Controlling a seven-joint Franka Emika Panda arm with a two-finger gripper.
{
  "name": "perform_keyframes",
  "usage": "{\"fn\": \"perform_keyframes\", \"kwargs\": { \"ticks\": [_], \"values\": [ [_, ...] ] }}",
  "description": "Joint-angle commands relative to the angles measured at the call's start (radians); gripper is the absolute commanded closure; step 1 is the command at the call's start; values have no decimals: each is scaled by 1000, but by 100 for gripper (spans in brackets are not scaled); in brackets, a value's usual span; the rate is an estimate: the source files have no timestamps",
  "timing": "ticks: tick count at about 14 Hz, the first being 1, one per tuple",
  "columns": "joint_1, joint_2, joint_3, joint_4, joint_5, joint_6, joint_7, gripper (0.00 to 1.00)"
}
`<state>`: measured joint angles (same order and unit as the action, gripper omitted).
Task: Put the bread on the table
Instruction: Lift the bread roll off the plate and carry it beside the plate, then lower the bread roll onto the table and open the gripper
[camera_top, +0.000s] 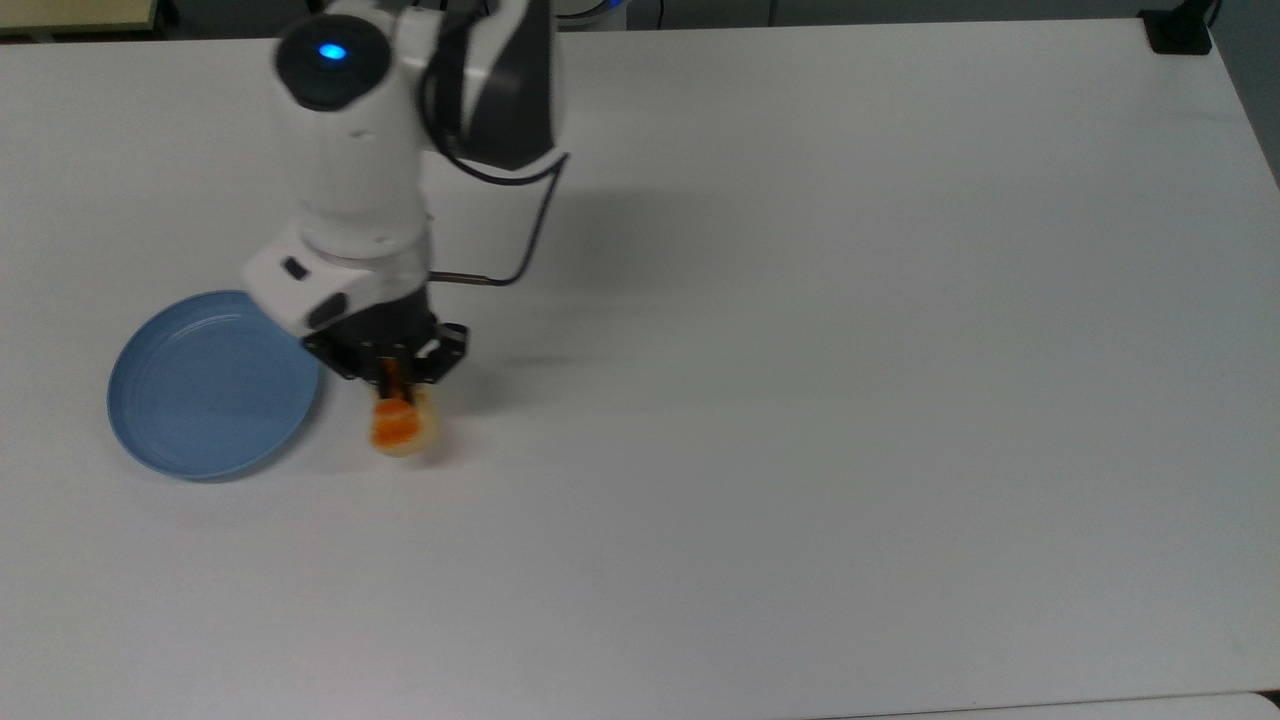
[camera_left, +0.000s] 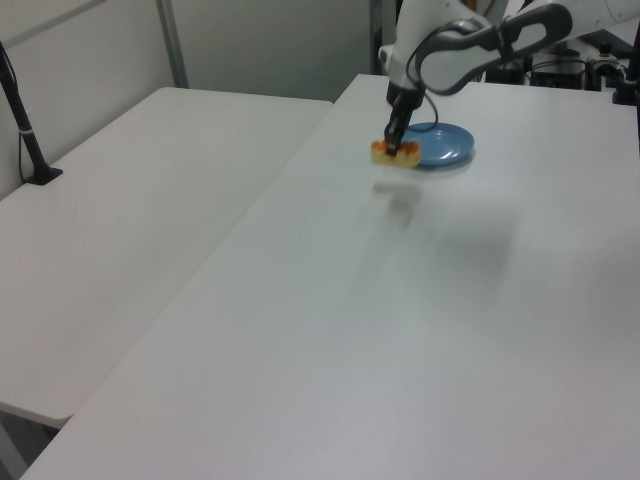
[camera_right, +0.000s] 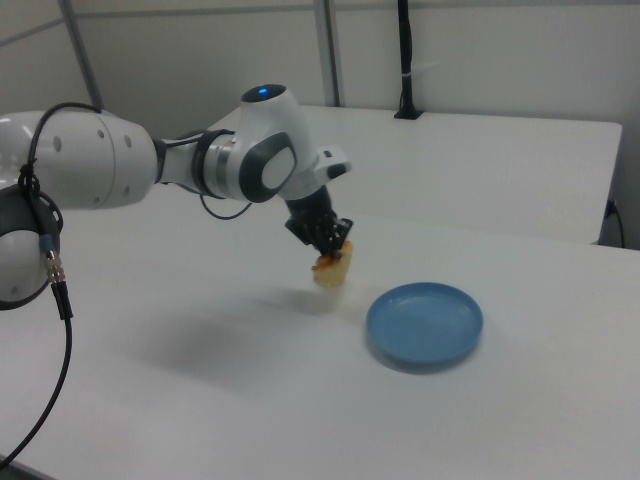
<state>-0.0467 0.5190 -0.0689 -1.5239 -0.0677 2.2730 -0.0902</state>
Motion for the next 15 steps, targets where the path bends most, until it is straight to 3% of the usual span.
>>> {"fn": "perform_keyframes", "kwargs": {
  "ticks": [1,2,3,4,5,9,15],
  "values": [
    [92,-31,-11,-87,-43,0,165,79],
    [103,-30,-11,-94,-43,0,179,69],
    [107,-30,-11,-94,-43,0,179,52],
    [107,-28,-11,-94,-43,0,179,17],
    [105,-30,-11,-90,-43,-6,179,0],
    [128,-74,-11,-82,-43,-61,179,0],
    [153,-226,-9,-41,-27,-324,172,0]
  ]
}}
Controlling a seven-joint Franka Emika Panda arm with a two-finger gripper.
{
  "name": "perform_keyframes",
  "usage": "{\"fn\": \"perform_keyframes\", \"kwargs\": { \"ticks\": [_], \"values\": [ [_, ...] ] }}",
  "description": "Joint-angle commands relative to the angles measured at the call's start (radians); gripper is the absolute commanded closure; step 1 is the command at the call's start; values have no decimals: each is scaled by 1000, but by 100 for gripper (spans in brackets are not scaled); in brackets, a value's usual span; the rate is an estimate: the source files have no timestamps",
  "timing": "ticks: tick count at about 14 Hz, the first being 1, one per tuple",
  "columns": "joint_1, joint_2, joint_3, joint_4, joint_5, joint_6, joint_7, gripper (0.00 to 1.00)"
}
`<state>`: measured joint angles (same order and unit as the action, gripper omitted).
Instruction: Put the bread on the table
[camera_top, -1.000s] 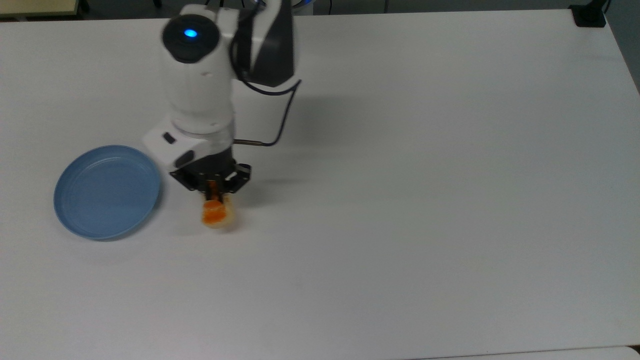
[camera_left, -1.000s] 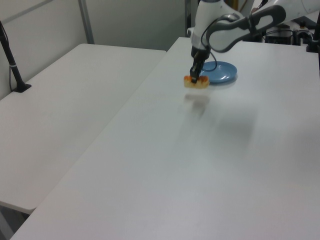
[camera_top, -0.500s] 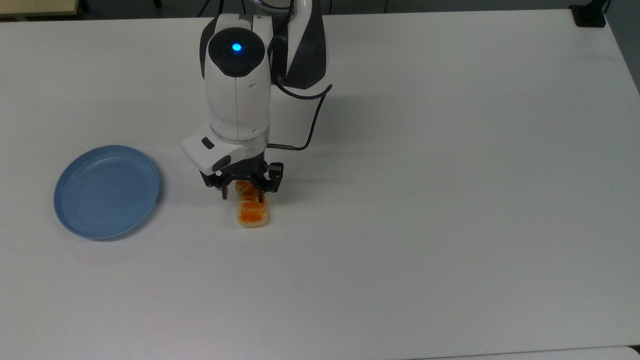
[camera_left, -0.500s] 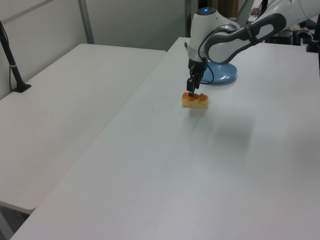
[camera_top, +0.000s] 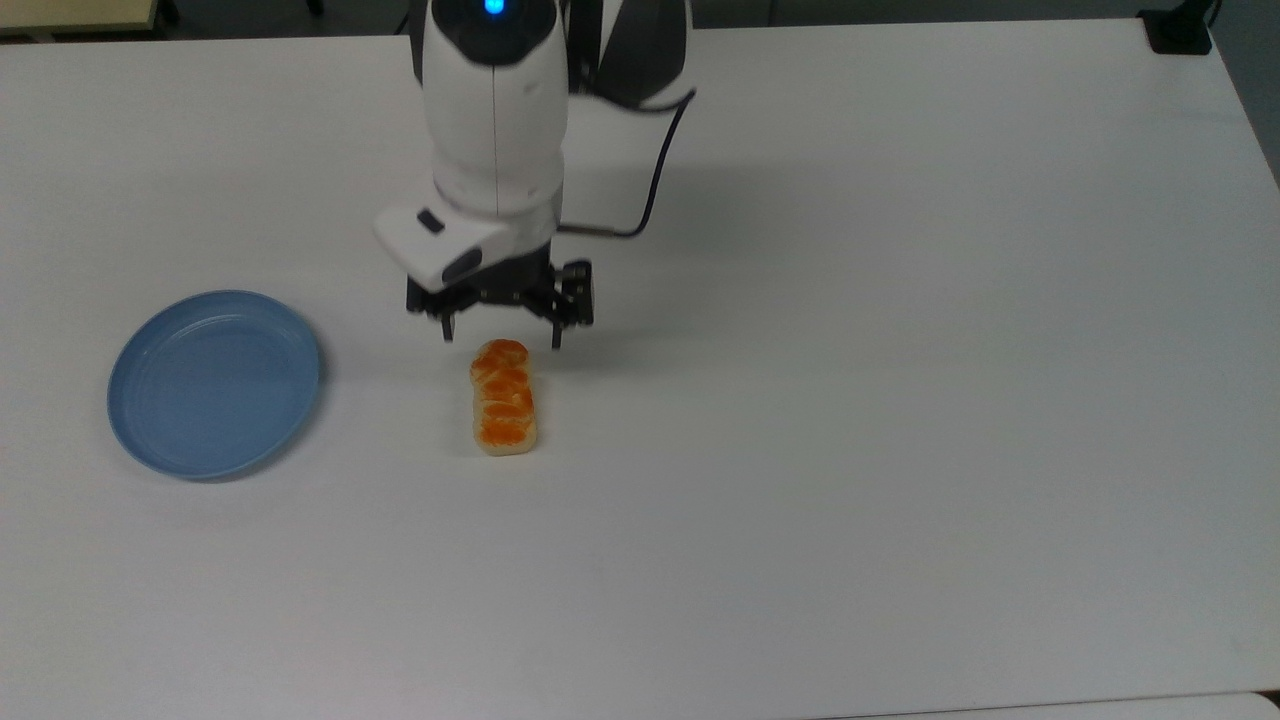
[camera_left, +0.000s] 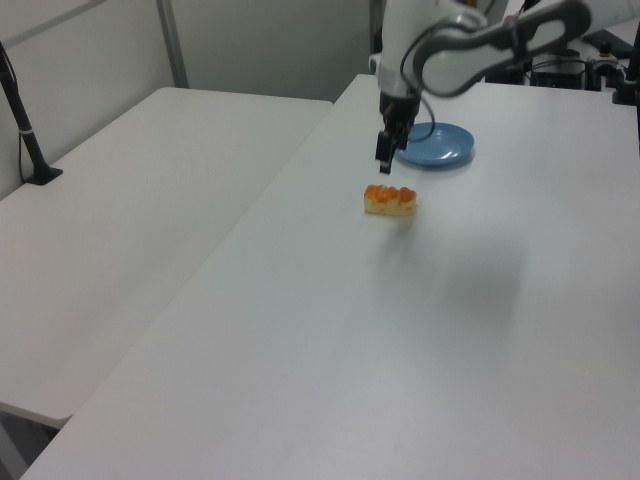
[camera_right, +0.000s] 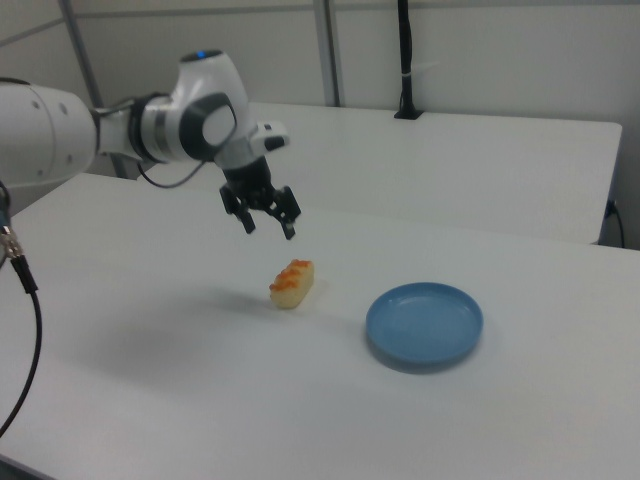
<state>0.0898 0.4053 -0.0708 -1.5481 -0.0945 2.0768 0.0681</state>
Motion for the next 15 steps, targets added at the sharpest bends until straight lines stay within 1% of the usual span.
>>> {"fn": "perform_keyframes", "kwargs": {
  "ticks": [1,3,6,9,11,12,15],
  "values": [
    [18,-140,-7,-18,1,-180,21,0],
    [24,-196,-7,-20,1,-282,22,0],
    [27,-267,-12,-26,2,-354,22,0],
    [19,-339,-27,-50,4,-417,24,0],
    [21,-385,-58,-72,4,-428,10,0],
    [19,-388,-66,-70,4,-423,7,0],
    [18,-390,-67,-66,12,-425,6,0]
  ]
}}
